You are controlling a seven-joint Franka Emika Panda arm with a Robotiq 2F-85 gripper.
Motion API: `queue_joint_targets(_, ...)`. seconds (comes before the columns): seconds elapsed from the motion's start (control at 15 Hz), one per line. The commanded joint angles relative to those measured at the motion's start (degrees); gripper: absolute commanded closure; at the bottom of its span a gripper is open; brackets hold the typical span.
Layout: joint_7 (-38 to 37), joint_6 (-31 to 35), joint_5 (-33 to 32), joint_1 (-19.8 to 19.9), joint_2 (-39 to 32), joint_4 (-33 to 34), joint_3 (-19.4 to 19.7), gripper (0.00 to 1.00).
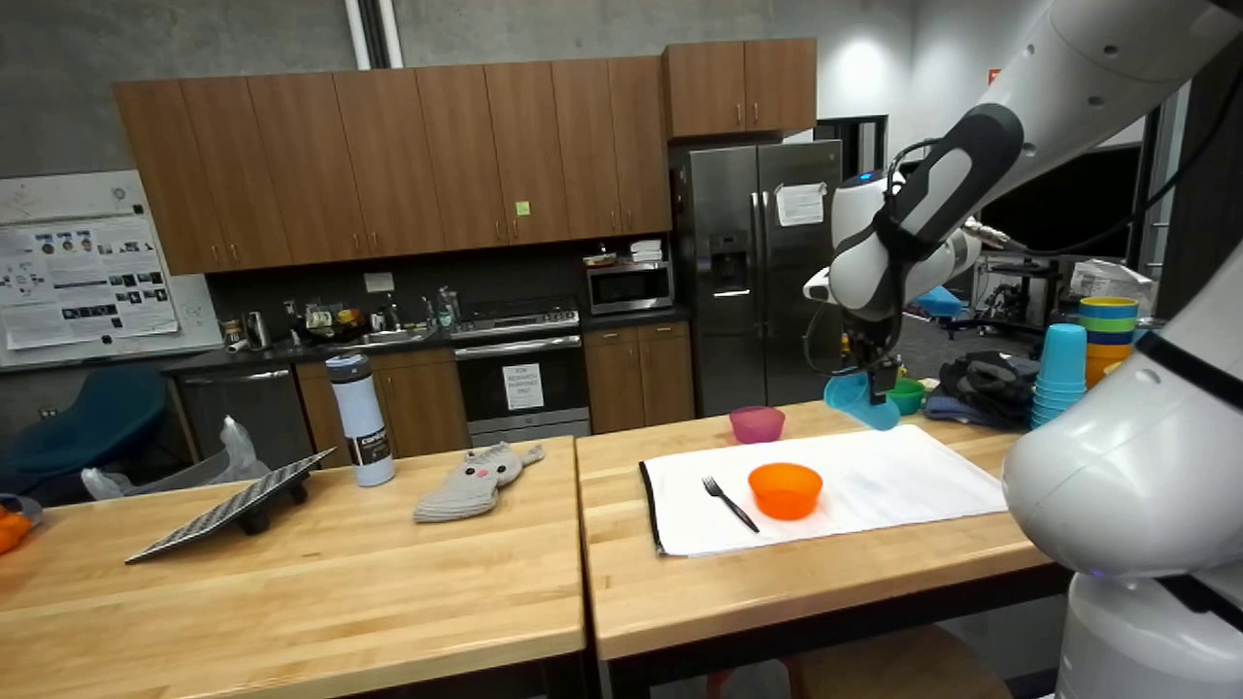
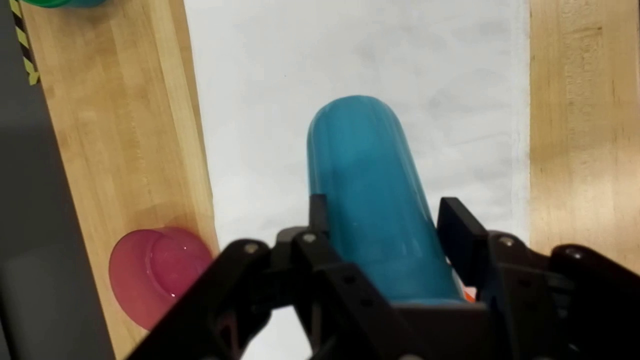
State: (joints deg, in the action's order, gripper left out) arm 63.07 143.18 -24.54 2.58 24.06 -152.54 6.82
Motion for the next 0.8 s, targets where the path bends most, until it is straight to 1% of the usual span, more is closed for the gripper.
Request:
queue_joint_targets(0.0,-0.54,-0.79,0.1,-0.12,0.2,1.07,-0.62,0.69)
queue_joint_targets(0.13,-0.77,-0.9,-0.02,-0.32,0.01,1.4,-1.05,0.69)
queue_joint_targets(0.73,-3.97,-2.89,-4.16,-0.21,-1.5,2.6,-5.29,0.69)
